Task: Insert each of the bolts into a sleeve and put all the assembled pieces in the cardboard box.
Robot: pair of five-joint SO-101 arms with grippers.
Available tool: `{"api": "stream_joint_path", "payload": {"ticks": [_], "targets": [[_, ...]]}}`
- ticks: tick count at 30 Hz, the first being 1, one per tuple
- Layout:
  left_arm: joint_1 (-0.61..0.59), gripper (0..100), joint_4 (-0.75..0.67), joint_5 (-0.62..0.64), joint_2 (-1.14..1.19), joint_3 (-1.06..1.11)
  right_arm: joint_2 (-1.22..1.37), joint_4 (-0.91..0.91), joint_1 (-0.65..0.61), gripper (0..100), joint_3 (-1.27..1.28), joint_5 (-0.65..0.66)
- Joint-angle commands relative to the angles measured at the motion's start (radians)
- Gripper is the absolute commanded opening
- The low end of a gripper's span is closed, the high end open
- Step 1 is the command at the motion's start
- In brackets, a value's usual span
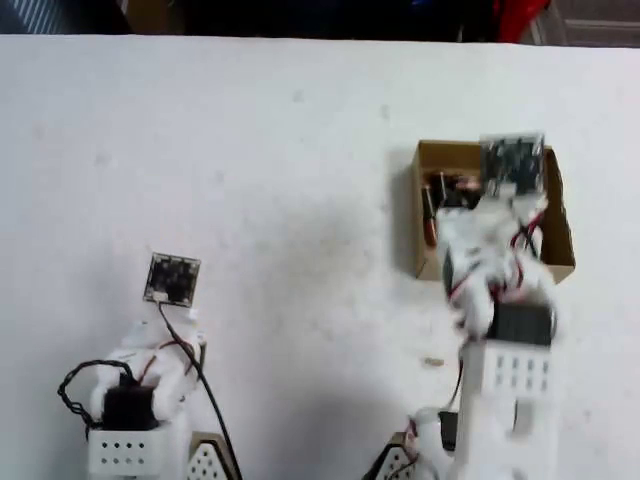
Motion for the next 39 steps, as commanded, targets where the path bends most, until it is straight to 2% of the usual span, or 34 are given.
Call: {"api": "stream_joint_path", "payload": {"ticks": [1, 6, 14, 20, 32, 34, 39], "targets": [[-0.008, 2, 0.008, -0.011, -0.007, -0.002, 0.205, -0.099, 0.064, 2.1, -0.14, 0.014], [-0.008, 2, 0.008, -0.011, -0.007, -0.002, 0.473, -0.171, 0.125, 2.1, -0.272, 0.014], [-0.008, 2, 0.008, -0.011, -0.007, -0.002, 0.875, -0.173, 0.197, 2.1, -0.572, 0.02], [-0.008, 2, 0.008, -0.011, -0.007, -0.002, 1.168, -0.168, 0.226, 1.8, -0.786, 0.124], [-0.008, 2, 0.008, -0.011, -0.007, -0.002, 1.554, -0.127, 0.236, 2.2, -1.115, 0.133], [-0.007, 2, 0.008, -0.011, -0.007, -0.002, 1.583, -0.085, 0.222, 4.7, -1.163, 0.133], [-0.005, 2, 0.008, -0.011, -0.007, -0.002, 1.604, 0.035, 0.182, 19.5, -1.24, 0.132]]}}
